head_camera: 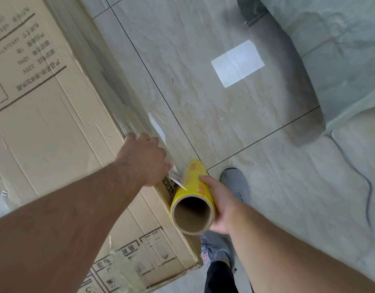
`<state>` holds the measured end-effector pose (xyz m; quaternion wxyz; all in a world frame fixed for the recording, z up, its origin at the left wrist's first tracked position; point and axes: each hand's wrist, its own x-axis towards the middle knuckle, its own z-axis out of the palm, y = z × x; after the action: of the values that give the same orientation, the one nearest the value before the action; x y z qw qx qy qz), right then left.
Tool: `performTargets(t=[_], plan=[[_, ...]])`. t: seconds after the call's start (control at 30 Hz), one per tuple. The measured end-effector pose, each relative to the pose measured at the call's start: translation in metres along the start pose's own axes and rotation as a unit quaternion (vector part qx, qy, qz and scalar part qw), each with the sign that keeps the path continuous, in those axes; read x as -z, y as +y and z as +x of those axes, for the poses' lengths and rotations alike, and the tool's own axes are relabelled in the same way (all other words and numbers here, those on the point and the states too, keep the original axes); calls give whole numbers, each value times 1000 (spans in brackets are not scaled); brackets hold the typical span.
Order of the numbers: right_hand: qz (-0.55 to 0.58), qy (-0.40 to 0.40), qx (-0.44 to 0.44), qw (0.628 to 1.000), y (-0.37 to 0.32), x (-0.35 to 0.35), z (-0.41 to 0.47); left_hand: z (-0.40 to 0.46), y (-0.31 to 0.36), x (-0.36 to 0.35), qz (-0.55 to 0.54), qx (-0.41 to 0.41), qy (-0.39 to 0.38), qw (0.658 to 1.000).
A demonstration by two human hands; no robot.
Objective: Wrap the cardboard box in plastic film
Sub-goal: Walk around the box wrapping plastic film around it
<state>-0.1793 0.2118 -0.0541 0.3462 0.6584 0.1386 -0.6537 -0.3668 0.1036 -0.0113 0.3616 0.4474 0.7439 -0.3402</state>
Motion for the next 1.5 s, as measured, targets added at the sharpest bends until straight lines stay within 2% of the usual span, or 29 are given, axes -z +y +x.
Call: performTargets(t=[0.13, 0.33, 0.4, 0.47, 0.57, 0.6, 0.67, 0.73, 0.8, 0.9, 0.97, 1.07, 1.2, 1.37, 1.43, 1.5], plan=[[42, -47, 12, 998, 3, -3, -2, 1, 4, -8, 37, -22, -9, 999], [-147, -16, 15, 989, -7, 5, -1, 3, 20, -12, -11, -118, -43, 992], [-264, 15, 17, 964, -6, 8, 0, 1, 22, -11, -27, -111, -69, 991], [-385, 47, 35, 921, -5, 8, 8, -1, 22, -7, -25, -109, -89, 990], [-486, 78, 63, 868, -7, 3, 14, -5, 26, -5, -3, -117, -93, 989], [-485, 82, 77, 867, -9, 1, 15, -6, 28, -5, 9, -121, -86, 989], [-434, 84, 82, 893, -12, 9, 15, -9, 32, -8, 37, -125, -67, 989], [-319, 87, 59, 942, -7, 22, 15, -10, 32, -12, 48, -110, -54, 991], [-179, 46, 24, 982, 4, 29, 12, -9, 33, -16, 52, -99, -49, 993], [-23, -32, 14, 999, 24, 31, 13, -5, 33, -19, 47, -109, -55, 991], [18, -51, 24, 998, 29, 29, 15, -3, 35, -21, 28, -132, -47, 990], [-9, -43, 31, 999, 30, 35, 11, -6, 45, -21, -24, -141, -70, 987], [-137, 0, 23, 990, 35, 50, 5, -15, 55, -17, -20, -150, -92, 984], [-326, 47, 52, 943, 24, 38, 15, -24, 62, -10, 49, -168, -96, 980], [-350, 56, 88, 931, 18, 31, 19, -29, 65, -8, 72, -169, -87, 979], [-305, 74, 103, 944, 16, 34, 21, -30, 66, -9, 65, -153, -83, 983]])
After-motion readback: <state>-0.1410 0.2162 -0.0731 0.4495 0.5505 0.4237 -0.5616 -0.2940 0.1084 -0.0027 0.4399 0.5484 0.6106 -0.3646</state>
